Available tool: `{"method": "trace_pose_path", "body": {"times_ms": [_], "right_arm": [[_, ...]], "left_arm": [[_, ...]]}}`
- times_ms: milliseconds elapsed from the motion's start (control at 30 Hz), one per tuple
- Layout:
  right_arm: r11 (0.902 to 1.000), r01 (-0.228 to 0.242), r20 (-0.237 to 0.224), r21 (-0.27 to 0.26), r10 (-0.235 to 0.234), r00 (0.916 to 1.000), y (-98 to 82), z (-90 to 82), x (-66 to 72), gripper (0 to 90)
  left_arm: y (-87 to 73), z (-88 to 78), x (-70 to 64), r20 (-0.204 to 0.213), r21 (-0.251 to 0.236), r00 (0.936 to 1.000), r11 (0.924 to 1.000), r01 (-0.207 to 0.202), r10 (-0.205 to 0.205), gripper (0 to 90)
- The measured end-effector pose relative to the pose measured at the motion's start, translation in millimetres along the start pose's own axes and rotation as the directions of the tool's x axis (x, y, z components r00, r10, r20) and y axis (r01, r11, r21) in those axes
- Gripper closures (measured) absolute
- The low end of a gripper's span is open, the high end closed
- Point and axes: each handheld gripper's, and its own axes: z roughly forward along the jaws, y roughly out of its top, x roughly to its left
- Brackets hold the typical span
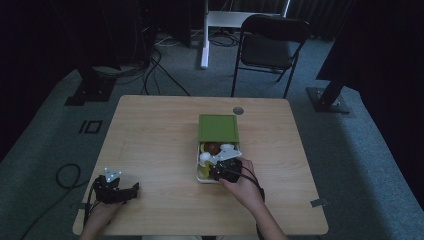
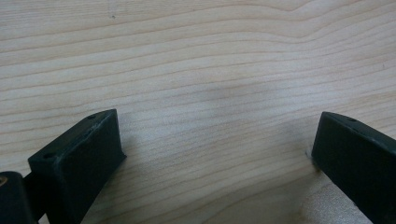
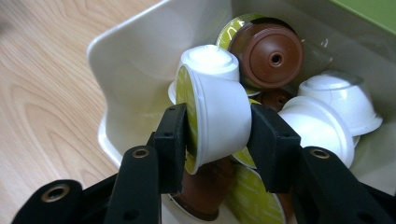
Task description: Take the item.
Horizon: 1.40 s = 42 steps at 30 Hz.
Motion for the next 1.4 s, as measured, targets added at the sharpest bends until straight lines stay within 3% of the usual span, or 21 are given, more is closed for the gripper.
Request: {"method": "trace_pose_path", "body": {"times_ms": [233,500,800,1100,1300,1400], "right_arm": [[0.9984,-0.044,-0.02,-0.037,0.043,0.9988,-1.4,-7.3,-3.9,58.5],[0.996,-0.043,-0.019,-0.078,0.042,0.9989,5.5,-21.4,-7.0,58.6],[0.9883,-0.073,-0.036,-0.134,0.069,0.997,12.6,-39.7,-13.5,58.6],[0.9716,-0.111,-0.012,-0.209,0.111,0.9938,19.9,-64.0,-30.0,58.6],[0.9503,-0.158,0.031,-0.268,0.172,0.9845,15.4,-80.8,-51.3,58.6],[0.9469,-0.168,0.049,-0.274,0.188,0.9809,12.6,-84.2,-58.3,58.6]], "left_arm": [[0.0,0.0,-0.1,0.0,-0.001,1.0,1.0,0.001,-0.001,1.8],[0.0,0.1,-0.2,0.0,-0.002,1.0,1.0,0.003,-0.003,1.9],[0.0,0.1,-0.1,0.0,-0.002,1.0,1.0,0.001,-0.001,1.8],[0.0,0.0,0.0,0.0,0.0,1.0,1.0,0.0,0.0,1.8],[0.0,0.0,0.0,0.0,0.0,1.0,1.0,0.0,0.0,1.8],[0.0,0.0,0.1,0.0,0.001,1.0,1.0,0.0,0.0,1.8]]}}
